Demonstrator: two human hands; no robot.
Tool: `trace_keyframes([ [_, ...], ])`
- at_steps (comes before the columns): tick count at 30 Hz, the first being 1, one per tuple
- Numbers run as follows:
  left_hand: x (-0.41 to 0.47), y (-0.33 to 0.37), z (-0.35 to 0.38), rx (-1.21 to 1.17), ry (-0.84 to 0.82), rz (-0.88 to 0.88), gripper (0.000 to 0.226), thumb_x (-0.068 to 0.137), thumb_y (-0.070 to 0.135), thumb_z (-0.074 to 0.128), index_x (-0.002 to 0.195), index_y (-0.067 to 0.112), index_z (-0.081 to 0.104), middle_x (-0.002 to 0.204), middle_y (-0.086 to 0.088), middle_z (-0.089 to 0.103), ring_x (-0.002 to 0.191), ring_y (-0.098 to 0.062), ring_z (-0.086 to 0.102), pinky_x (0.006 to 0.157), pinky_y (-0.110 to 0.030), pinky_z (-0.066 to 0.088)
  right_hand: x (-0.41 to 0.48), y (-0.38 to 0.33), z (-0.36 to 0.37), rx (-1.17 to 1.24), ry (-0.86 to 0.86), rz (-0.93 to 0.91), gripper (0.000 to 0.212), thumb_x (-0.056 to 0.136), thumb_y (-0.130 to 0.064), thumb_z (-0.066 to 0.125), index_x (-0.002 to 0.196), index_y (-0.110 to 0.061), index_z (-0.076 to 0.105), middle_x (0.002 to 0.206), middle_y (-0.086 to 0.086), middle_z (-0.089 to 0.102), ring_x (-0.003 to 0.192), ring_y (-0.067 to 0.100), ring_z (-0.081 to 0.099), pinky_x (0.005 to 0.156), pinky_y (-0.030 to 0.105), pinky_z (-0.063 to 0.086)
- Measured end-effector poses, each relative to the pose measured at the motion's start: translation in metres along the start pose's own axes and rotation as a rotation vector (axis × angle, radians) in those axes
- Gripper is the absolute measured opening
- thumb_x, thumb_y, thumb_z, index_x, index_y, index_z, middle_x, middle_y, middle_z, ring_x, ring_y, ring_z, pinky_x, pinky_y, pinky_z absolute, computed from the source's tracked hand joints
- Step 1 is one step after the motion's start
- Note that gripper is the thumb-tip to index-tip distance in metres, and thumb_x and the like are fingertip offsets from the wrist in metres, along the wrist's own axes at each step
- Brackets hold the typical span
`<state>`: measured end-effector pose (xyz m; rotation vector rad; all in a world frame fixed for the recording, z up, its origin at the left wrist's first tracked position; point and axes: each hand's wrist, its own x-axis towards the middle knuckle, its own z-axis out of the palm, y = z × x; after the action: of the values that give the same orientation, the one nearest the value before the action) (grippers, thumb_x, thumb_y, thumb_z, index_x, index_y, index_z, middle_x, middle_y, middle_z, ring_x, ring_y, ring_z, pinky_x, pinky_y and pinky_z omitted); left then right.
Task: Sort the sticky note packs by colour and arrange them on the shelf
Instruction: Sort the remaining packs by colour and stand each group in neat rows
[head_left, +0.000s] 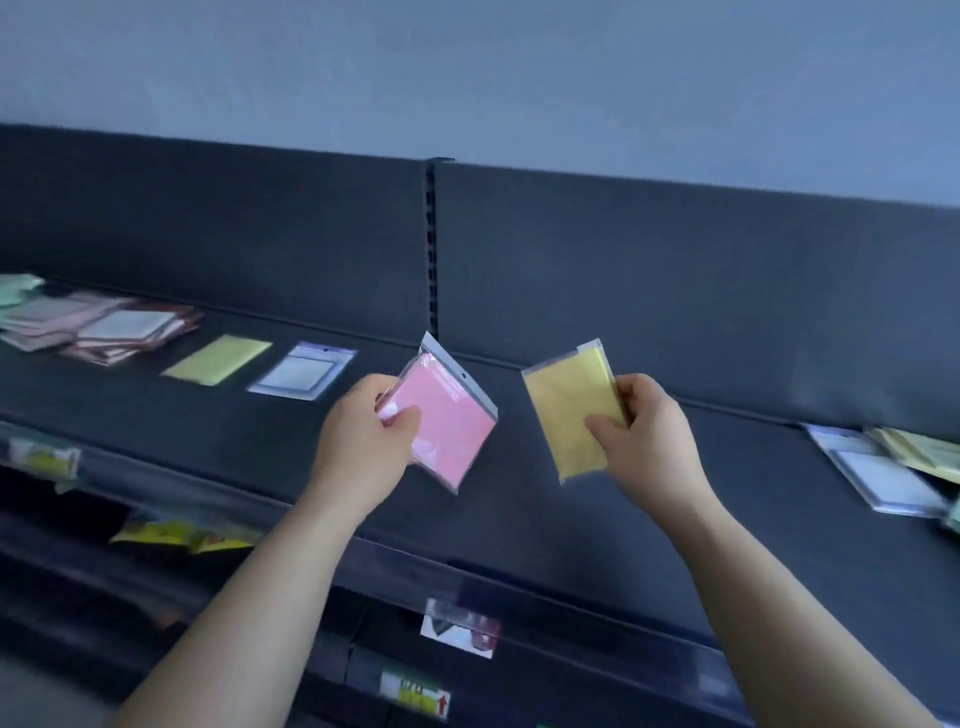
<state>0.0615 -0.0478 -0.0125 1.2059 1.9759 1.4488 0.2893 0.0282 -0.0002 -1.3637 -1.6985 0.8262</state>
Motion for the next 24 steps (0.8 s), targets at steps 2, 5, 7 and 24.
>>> trace_keyframes([
  [2, 0.001, -0.012, -0.027, -0.024, 0.065, 0.005, 0.021, 0.087, 0.015, 0.058, 0.104, 0.026, 0.065, 0.096, 0.009, 0.068, 0.086, -0.017, 0.068, 0.074, -0.046, 0.06, 0.001, -0.015, 0.024, 0.014, -0.041, -0.024, 0.021, 0.088, -0.012, 0.057, 0.105, -0.024, 0.054, 0.094, -0.01, 0.063, 0.078, 0.009, 0.061, 0.052, 0.021, 0.042],
  [5, 0.009, -0.031, -0.068, -0.049, 0.179, 0.007, 0.025, 0.087, 0.017, 0.061, 0.109, 0.027, 0.065, 0.099, 0.009, 0.069, 0.087, -0.017, 0.068, 0.079, -0.046, 0.058, 0.004, -0.041, 0.064, 0.04, -0.104, -0.048, 0.021, 0.087, -0.014, 0.06, 0.105, -0.022, 0.055, 0.095, -0.007, 0.065, 0.082, 0.015, 0.064, 0.052, 0.024, 0.044],
  [7, 0.018, -0.045, -0.098, -0.056, 0.251, 0.003, 0.025, 0.086, 0.018, 0.064, 0.108, 0.03, 0.06, 0.1, 0.007, 0.067, 0.087, -0.018, 0.067, 0.079, -0.047, 0.058, 0.005, -0.059, 0.095, 0.047, -0.14, -0.061, 0.021, 0.086, -0.016, 0.063, 0.105, -0.021, 0.055, 0.097, -0.006, 0.065, 0.082, 0.016, 0.063, 0.052, 0.026, 0.043],
  [24, 0.131, -0.153, -0.342, 0.095, 0.315, -0.044, 0.011, 0.09, 0.022, 0.063, 0.094, 0.016, 0.056, 0.09, -0.004, 0.066, 0.081, -0.023, 0.066, 0.076, -0.049, 0.057, 0.024, -0.191, 0.36, 0.122, -0.135, 0.008, 0.032, 0.085, -0.011, 0.063, 0.116, -0.01, 0.055, 0.104, 0.001, 0.064, 0.091, 0.02, 0.062, 0.068, 0.034, 0.054],
])
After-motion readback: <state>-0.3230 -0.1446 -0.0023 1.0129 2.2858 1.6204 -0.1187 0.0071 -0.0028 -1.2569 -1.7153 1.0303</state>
